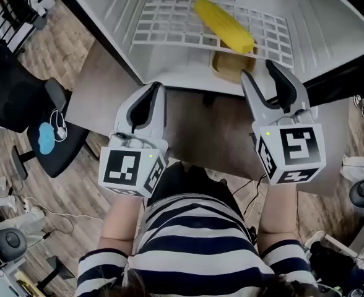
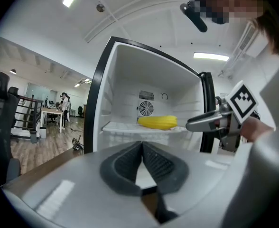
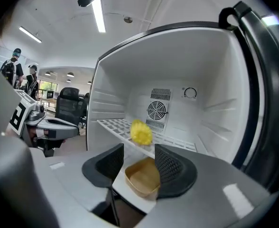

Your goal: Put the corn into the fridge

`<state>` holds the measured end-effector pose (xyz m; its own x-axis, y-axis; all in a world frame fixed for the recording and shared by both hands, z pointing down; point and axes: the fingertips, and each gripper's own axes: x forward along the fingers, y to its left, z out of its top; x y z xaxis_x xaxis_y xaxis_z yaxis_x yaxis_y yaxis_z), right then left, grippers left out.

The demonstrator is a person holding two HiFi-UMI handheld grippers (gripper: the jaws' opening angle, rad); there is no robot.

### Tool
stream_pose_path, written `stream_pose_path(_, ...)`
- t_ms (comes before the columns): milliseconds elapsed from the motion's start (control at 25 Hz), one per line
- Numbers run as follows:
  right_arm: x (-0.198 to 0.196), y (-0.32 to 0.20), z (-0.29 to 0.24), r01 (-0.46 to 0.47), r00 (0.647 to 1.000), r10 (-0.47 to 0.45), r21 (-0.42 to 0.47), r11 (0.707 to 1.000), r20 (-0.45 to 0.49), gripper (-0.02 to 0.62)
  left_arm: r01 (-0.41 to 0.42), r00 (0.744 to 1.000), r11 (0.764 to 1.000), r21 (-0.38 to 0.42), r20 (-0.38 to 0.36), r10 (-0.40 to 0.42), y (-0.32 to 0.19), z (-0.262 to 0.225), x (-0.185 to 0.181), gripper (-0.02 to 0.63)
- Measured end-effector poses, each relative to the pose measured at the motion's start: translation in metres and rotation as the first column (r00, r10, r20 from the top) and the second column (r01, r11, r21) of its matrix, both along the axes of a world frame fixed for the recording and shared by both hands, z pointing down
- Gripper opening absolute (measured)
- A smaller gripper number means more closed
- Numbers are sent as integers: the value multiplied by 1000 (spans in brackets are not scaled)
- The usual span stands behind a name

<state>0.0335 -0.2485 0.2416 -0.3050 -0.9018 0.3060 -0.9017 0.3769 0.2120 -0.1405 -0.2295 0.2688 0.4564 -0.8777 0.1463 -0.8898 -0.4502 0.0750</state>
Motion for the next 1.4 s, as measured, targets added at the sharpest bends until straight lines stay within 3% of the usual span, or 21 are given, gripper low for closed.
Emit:
stream_pose_path(320, 8, 31, 28, -30, 998, 32, -34, 999, 62, 159, 2, 1000, 1000, -18, 14, -2, 14, 4, -2, 0)
stream_pose_path(760, 15, 70, 56, -89, 988, 96, -62, 994, 123, -2, 19, 999, 998, -52, 28, -18, 36, 16, -15, 0)
stream_pose_path(1400, 16, 91, 80, -74, 984, 93, -130, 989, 149, -3, 33, 998, 995, -97, 56, -28, 53, 35, -26, 0)
